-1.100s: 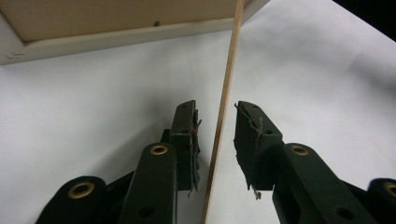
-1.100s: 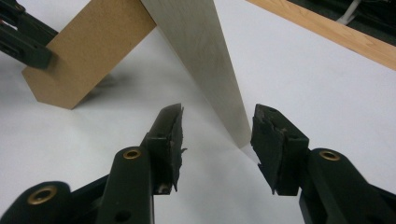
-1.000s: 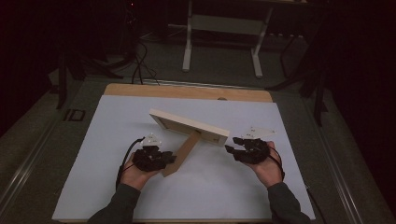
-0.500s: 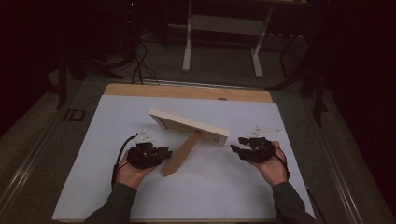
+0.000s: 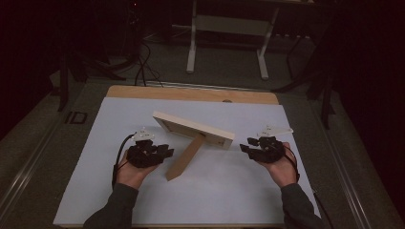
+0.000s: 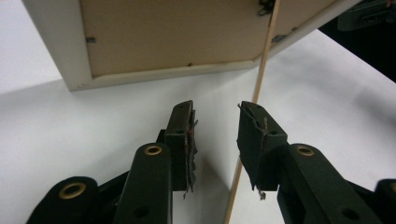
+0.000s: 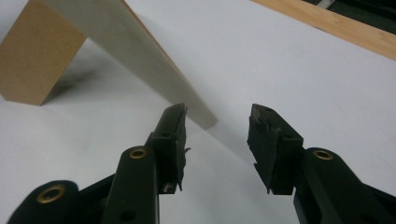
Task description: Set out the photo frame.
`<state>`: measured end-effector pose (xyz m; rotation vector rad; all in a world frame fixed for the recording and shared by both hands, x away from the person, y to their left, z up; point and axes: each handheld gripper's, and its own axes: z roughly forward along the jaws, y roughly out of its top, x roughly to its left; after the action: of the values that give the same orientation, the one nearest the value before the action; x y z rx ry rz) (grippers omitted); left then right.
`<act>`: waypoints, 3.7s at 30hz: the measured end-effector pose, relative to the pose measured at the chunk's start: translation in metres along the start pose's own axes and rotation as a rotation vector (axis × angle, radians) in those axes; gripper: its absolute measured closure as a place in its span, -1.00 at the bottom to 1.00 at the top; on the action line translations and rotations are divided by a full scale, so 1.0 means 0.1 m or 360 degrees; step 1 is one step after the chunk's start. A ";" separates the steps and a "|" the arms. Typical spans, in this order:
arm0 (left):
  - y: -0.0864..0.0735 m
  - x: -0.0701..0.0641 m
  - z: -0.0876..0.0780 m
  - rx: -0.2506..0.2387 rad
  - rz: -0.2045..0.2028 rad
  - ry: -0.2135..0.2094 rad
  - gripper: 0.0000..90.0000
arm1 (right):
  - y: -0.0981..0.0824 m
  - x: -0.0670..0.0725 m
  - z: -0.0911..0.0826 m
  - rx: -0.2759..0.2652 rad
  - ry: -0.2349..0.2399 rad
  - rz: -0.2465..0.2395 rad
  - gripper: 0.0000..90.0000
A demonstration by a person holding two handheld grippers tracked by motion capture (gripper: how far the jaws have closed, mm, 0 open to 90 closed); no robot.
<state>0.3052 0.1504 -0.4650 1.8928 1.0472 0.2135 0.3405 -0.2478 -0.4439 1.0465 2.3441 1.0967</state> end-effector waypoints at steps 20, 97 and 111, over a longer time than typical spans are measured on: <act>0.23 -0.03 0.00 -0.0041 0.0036 0.0120 0.48 | 0.17 -0.04 -0.02 -0.0134 -0.0021 0.0135 0.37; 0.48 -0.14 0.20 -0.0212 0.0043 0.0350 1.00 | 0.31 0.19 0.14 -0.0309 0.0005 0.0127 0.99; 0.50 -0.19 0.26 -0.0192 0.0069 0.0338 1.00 | 0.30 0.25 0.16 -0.0302 0.0045 0.0099 1.00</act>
<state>0.3362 0.1093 -0.4344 1.8129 1.1086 0.5013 0.3474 -0.2084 -0.4307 1.0461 2.1902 1.3356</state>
